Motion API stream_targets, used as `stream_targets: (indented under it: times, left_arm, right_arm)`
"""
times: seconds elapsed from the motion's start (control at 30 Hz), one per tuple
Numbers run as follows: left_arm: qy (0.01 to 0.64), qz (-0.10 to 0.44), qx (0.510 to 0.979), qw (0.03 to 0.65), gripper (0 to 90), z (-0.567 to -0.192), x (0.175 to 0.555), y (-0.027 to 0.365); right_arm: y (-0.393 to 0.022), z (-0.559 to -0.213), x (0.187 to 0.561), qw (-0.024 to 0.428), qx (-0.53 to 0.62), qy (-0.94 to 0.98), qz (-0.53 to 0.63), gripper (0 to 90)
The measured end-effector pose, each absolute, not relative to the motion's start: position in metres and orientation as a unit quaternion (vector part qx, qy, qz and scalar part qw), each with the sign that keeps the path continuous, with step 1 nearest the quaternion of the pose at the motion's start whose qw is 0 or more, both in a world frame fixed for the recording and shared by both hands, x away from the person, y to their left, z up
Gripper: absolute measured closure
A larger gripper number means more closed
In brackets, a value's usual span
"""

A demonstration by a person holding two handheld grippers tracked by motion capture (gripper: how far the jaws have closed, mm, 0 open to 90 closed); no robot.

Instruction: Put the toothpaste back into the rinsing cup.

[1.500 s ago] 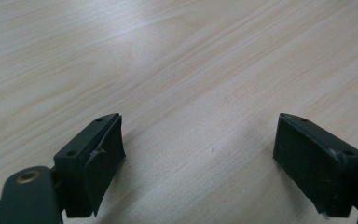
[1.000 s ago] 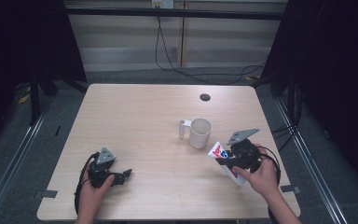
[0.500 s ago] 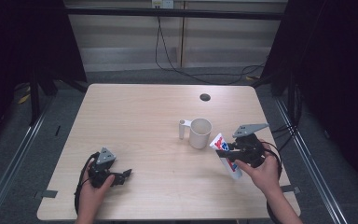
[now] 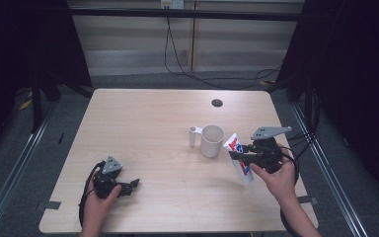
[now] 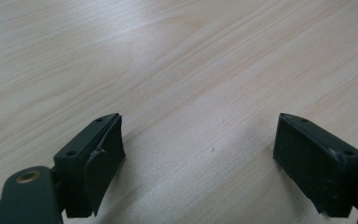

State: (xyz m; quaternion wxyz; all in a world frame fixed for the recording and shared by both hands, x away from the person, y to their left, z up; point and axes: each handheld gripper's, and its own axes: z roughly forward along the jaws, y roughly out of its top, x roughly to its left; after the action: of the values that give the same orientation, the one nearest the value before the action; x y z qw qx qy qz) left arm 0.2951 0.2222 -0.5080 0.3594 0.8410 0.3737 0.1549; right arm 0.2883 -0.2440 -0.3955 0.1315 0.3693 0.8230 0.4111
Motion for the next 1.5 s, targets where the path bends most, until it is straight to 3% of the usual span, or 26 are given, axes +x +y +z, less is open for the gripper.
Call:
stream_targets:
  times: [1.5]
  left_arm:
    - [0.374, 0.156, 0.841, 0.359, 15.7, -0.508, 0.295, 0.222]
  right_arm:
    - [-0.245, -0.359, 0.308, 0.15, 0.371, 0.795, 0.456, 65.3]
